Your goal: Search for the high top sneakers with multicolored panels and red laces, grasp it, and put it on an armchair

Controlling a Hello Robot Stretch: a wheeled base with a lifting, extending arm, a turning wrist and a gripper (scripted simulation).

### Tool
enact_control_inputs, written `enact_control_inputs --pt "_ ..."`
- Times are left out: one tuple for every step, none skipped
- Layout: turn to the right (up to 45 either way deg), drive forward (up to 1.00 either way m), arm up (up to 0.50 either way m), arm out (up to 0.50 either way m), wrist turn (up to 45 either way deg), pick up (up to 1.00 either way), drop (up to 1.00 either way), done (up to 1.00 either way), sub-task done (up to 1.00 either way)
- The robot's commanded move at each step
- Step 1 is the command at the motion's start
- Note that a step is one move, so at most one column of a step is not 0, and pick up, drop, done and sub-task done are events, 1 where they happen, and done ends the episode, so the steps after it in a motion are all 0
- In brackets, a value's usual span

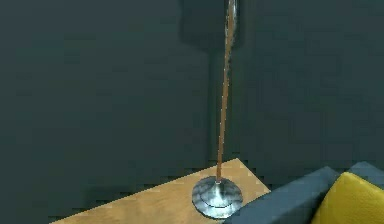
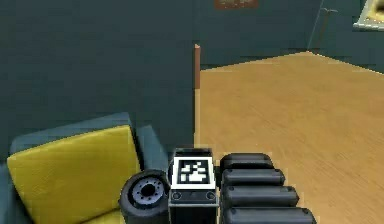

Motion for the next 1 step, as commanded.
enact_control_inputs --pt "-45.0 0.00 0.00 0.00 0.0 0.00 0.00 0.00 0.00"
